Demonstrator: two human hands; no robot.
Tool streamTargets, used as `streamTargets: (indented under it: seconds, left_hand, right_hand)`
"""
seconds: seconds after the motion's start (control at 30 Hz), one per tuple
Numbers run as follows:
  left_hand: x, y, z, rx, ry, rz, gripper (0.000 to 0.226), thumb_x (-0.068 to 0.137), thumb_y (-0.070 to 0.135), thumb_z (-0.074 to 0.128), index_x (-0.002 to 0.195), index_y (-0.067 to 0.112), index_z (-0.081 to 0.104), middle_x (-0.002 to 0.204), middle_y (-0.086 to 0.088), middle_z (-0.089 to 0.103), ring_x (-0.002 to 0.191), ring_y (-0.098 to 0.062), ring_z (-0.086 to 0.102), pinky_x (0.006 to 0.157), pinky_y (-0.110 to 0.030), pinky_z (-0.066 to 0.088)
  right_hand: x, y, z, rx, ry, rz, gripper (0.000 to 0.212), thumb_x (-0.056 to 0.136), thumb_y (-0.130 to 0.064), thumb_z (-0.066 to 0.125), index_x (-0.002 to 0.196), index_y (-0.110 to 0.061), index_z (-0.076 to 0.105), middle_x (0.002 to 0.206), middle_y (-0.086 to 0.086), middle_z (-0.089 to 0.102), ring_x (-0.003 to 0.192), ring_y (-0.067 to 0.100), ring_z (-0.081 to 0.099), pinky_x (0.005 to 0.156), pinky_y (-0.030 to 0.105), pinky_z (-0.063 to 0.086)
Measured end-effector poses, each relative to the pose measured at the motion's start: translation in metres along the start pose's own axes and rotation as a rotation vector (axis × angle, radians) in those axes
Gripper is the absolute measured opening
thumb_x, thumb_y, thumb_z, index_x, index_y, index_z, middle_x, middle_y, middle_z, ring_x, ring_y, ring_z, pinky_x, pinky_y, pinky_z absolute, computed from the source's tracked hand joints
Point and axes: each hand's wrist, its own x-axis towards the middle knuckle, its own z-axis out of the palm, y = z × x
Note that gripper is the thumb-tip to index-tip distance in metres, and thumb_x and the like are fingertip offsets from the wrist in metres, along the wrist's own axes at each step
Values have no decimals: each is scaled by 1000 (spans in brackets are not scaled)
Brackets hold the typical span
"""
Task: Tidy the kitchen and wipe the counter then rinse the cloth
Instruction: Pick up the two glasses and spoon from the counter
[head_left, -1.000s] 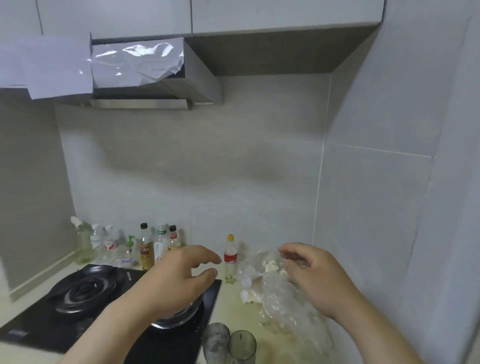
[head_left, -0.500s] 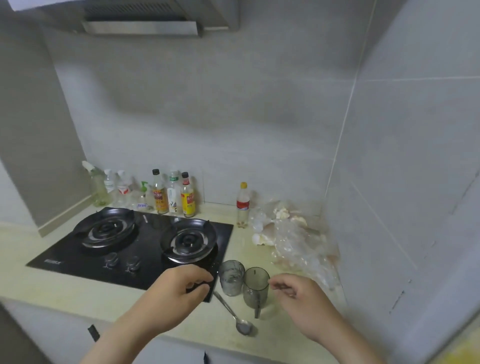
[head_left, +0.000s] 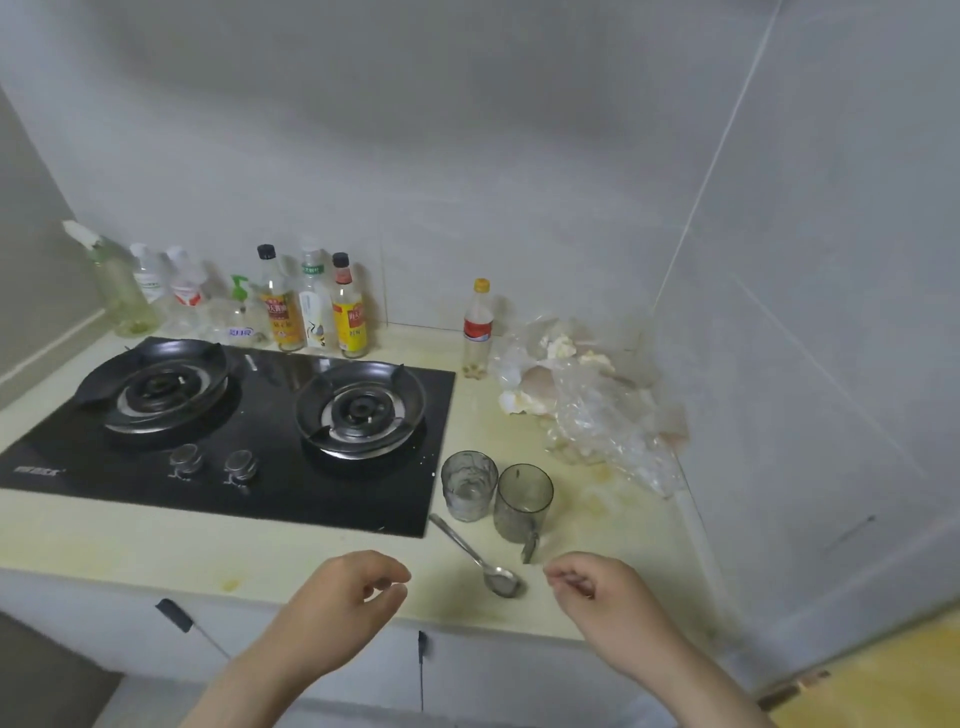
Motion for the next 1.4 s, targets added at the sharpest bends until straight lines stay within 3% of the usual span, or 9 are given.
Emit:
streamTargets:
  seconds: [0.13, 0.3, 0.43, 0.67, 0.77, 0.87, 1.0, 1.23, 1.4]
  left_hand:
    - [14, -15, 10, -2, -31, 8, 30, 91, 22, 64, 80, 49, 58, 90, 24, 68, 94, 9, 58, 83, -15, 48]
    - [35, -26, 18, 46, -59, 4, 26, 93, 22, 62, 86, 47, 61, 91, 24, 67, 88, 4, 61, 84, -16, 48]
    - [60, -34, 32, 77, -59, -17, 19, 94, 24, 60, 107, 25, 73, 101, 22, 63, 89, 8, 58, 87, -15, 47]
    - [102, -38, 52, 244, -107, 7, 25, 95, 31, 57, 116, 27, 69, 114, 14, 64, 103, -7, 61, 88, -20, 47]
    - [120, -43, 65, 337, -142, 64, 26, 92, 31, 54, 111, 26, 71, 113, 10, 67, 103, -13, 64, 86, -25, 50]
    - [138, -52, 81, 431, -147, 145, 26, 83, 28, 54, 97, 22, 75, 98, 3, 73, 90, -22, 69, 72, -30, 56]
    - [153, -62, 100, 528, -197, 278, 22, 77, 26, 53, 85, 30, 73, 81, 10, 70, 69, -14, 68, 55, -22, 54]
    - [171, -69, 115, 630, -249, 372, 25, 63, 20, 78, 86, 30, 73, 84, 11, 68, 71, -15, 66, 57, -25, 54]
    - [178, -67, 119, 690, -249, 392, 21, 59, 25, 84, 74, 31, 70, 72, 13, 61, 68, -14, 62, 57, -22, 48]
  right_hand:
    - [5, 10, 5, 4, 1, 44, 26, 90, -19, 63, 86, -45, 65, 93, -16, 73, 85, -4, 66, 85, 23, 53]
    - [20, 20, 5, 11, -19, 92, 20, 90, -23, 64, 89, -43, 66, 95, -13, 73, 85, 4, 68, 81, 23, 54]
    - [41, 28, 8, 32, -50, 108, 21, 91, -22, 64, 89, -43, 67, 96, -18, 72, 89, -8, 65, 83, 16, 51]
    - [97, 38, 0, 45, -83, 91, 22, 91, -22, 65, 85, -43, 66, 91, -24, 70, 88, -13, 62, 80, 13, 45]
    - [116, 45, -1, 27, -114, 84, 19, 91, -24, 64, 85, -42, 65, 92, -23, 70, 88, -11, 62, 78, 10, 45]
    - [131, 55, 3, 1, -164, 62, 22, 91, -24, 64, 84, -45, 63, 91, -23, 69, 89, -10, 62, 80, 12, 47]
    - [143, 68, 6, -15, -176, 29, 18, 88, -21, 66, 82, -38, 69, 84, -20, 71, 83, -8, 64, 78, 16, 51]
    - [152, 71, 3, -24, -145, 0, 13, 84, -17, 66, 75, -25, 70, 74, -13, 69, 70, 7, 63, 67, 24, 49]
    - [155, 72, 5, -31, -143, 6, 14, 84, -18, 66, 73, -25, 68, 72, -14, 68, 69, 6, 62, 64, 20, 45]
